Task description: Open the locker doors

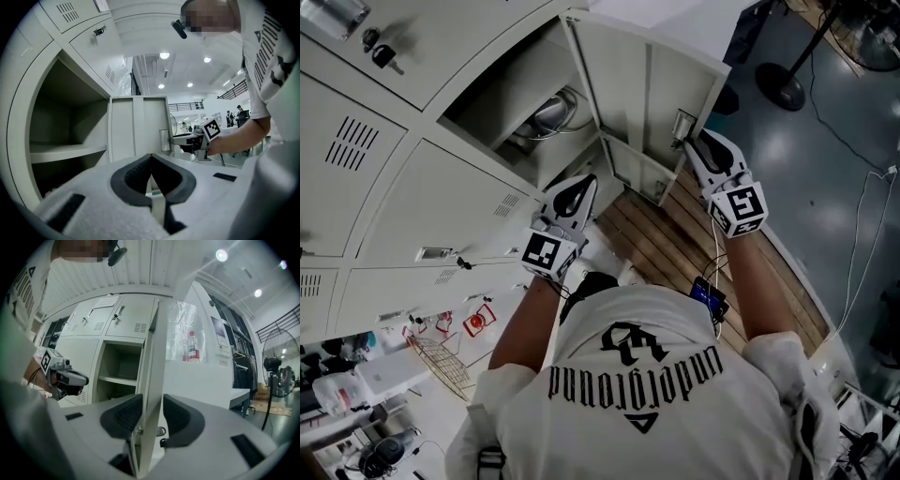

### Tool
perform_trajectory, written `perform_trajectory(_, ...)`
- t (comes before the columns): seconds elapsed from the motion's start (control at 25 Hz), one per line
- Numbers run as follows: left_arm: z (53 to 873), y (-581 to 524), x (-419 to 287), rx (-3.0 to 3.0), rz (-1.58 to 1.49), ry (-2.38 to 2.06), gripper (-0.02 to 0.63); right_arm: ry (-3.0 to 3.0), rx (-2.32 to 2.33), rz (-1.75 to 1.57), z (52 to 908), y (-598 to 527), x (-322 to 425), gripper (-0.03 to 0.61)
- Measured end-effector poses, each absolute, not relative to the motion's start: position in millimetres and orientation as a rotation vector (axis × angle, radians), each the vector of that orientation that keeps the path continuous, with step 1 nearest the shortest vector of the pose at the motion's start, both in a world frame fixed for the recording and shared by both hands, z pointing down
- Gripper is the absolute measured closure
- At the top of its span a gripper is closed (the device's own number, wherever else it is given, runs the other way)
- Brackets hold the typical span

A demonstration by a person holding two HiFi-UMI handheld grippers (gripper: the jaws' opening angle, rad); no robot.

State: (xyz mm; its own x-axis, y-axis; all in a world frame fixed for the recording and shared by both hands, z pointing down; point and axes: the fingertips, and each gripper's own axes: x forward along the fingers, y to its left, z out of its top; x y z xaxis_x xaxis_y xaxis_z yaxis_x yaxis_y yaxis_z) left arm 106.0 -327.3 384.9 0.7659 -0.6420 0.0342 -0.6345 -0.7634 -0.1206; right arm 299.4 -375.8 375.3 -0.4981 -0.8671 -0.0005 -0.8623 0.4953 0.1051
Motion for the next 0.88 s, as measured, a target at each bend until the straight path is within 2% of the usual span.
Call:
perform_trajectory(0.2,382,-321,95,-2.844,-0.11,1.068,0.606,-2.671,1.566,-0.127,372,-365,299,0.355)
perform_trajectory(0.32,378,-317,86,-2.826,-0.106,1.101,0.606,-2.688,1.562,-0.135,368,-352,293,0.329)
perform_trajectory(0.64,367,-297,54,-2.772,-0.091,1.231,0.606,-2.809,1.48,-0.18,346,-326,255,0.322)
perform_trajectory(0.88,346,-271,0,-2.684,-0.085,1.411,0.606,-2.992,1.255,-0.178,325,-313,190,0.328)
